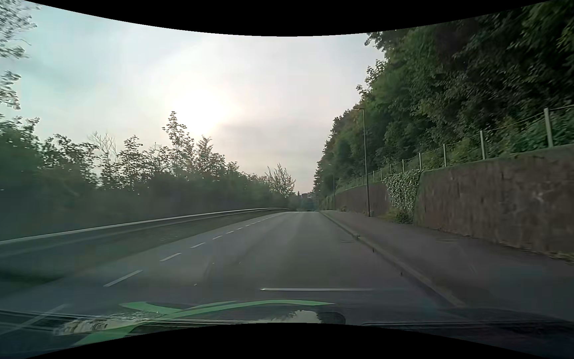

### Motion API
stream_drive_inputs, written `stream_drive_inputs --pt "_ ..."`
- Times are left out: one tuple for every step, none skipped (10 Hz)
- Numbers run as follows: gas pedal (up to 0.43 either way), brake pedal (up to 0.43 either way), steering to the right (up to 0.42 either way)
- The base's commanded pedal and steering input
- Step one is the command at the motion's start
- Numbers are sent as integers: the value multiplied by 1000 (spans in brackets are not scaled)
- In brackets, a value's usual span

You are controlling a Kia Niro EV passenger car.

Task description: Follow the waypoints while adhering to traffic rules and regulations

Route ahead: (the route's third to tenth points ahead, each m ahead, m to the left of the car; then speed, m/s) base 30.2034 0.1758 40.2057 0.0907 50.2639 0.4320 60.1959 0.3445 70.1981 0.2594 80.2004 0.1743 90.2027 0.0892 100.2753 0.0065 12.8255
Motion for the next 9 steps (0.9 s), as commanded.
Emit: stream_drive_inputs --pt "209 0 3" --pt "209 0 3" --pt "209 0 3" --pt "197 0 3" --pt "189 0 2" --pt "189 0 1" --pt "177 0 -2" --pt "177 0 -3" --pt "177 0 -3"
